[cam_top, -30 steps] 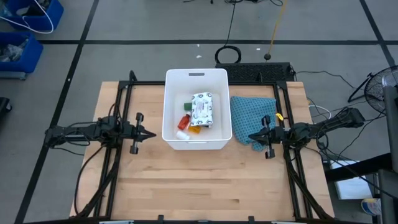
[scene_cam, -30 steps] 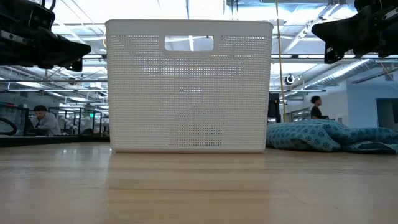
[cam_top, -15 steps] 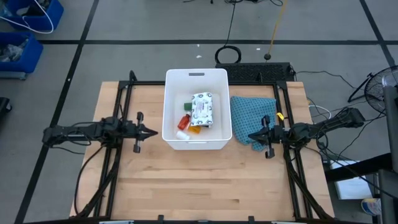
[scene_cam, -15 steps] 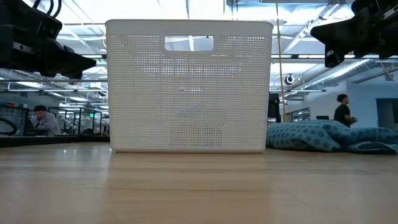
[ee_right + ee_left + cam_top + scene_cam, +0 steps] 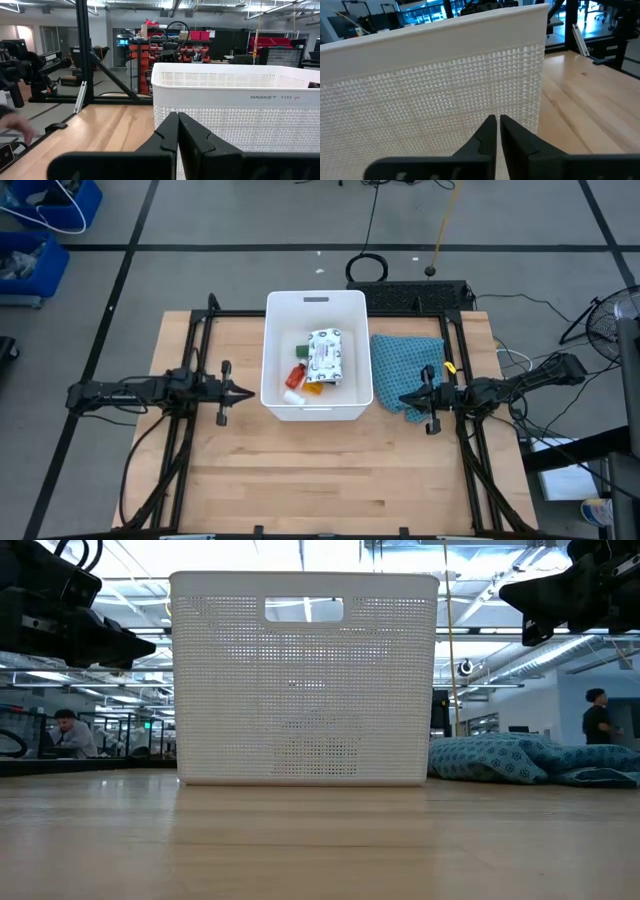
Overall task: Pick & place medical supplies in basket/bin
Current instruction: Return to Home Position
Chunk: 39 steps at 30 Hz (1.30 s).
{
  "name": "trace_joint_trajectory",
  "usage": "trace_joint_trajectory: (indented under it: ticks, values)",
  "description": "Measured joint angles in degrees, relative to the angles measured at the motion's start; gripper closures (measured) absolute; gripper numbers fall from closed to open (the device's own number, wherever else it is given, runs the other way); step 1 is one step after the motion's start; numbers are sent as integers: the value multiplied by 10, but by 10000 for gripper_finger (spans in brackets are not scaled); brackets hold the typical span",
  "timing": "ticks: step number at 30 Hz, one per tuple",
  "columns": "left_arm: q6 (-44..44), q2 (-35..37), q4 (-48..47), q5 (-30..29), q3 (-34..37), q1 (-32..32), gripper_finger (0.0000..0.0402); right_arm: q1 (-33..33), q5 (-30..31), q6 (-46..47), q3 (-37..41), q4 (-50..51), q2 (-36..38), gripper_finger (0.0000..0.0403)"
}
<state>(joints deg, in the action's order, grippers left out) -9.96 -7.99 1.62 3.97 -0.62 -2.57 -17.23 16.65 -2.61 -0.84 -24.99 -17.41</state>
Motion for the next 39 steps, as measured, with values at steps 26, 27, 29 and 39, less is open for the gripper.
trace_joint_trajectory:
  ticks: [26, 27, 29, 39]
  values:
    - [0, 0, 2, 0, 0, 0, 346, 0, -2, 0, 0, 0, 0, 403]
    - [0, 0, 3, 0, 0, 0, 346, 0, -2, 0, 0, 0, 0, 403]
    - [0, 0, 3, 0, 0, 0, 344, 0, -2, 0, 0, 0, 0, 403]
    - [0, 0, 3, 0, 0, 0, 344, 0, -2, 0, 0, 0, 0, 403]
